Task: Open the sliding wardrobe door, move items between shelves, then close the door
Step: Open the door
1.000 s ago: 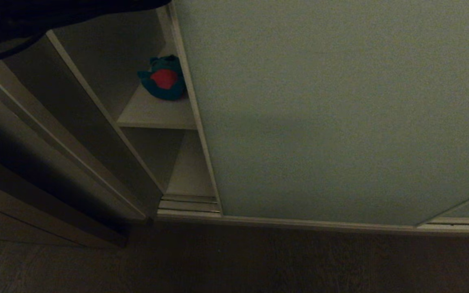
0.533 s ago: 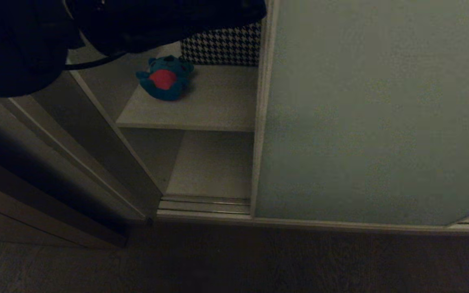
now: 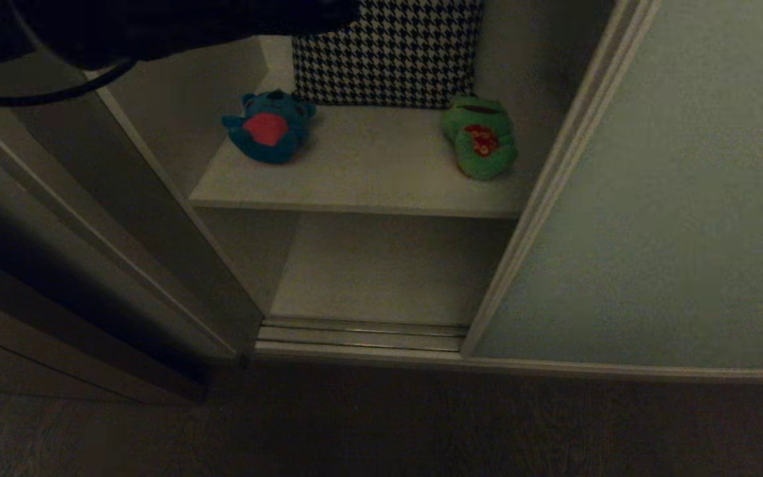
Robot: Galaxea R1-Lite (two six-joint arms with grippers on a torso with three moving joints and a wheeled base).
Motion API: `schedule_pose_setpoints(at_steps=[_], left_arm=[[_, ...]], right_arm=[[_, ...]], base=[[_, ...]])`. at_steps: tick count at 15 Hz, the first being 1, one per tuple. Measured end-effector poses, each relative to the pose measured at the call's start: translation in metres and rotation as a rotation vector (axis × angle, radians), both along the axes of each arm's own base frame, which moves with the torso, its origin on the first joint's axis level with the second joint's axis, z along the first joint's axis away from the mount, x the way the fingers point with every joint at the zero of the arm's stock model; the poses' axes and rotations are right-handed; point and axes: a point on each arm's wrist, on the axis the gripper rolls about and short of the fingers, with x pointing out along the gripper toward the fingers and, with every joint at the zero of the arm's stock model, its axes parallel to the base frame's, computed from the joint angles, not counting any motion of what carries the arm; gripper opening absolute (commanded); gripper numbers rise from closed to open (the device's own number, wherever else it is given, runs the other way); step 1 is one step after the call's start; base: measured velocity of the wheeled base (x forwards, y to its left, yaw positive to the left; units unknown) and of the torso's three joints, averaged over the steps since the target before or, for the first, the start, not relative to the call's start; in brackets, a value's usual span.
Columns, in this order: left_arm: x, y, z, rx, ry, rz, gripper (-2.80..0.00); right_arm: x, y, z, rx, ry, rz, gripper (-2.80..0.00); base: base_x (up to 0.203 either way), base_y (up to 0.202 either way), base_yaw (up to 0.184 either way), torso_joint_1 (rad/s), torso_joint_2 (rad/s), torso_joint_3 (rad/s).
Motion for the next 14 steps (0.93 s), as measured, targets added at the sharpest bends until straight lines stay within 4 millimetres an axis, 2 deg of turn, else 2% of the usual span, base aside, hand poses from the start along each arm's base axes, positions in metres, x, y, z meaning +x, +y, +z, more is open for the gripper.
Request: schedule_pose_setpoints(at_steps=[3,6,8,10,14], left_arm=[[-0.012,0.046,-0.013,0.065,0.075,0.109,-2.80],[-0.046,0.100,-0.036,0.128,0.175,0.176,-2.80],[-0.081,0.128,-0.062,0.155,0.241,0.195,-2.80],[-0.121,0.149,-0.096,0.156,0.295,0.215,-2.80],[-0.182,0.174,-0.167,0.123,0.343,0.256,-2.80]], right_arm=[[0.000,0.000,0.000,0.000,0.000,0.000,-2.80],[0.000,0.000,0.000,0.000,0.001,-0.001,-2.80],[0.000,0.000,0.000,0.000,0.000,0.000,-2.80],[0.000,0.000,0.000,-0.001,0.000,0.000,-2.80],[0.000,0.000,0.000,0.000,0.001,0.000,-2.80]], base=[[0.000,0.000,0.000,0.000,0.00,0.000],[0.000,0.000,0.000,0.000,0.00,0.000],[0.000,0.000,0.000,0.000,0.00,0.000],[0.000,0.000,0.000,0.000,0.00,0.000],[0.000,0.000,0.000,0.000,0.00,0.000]])
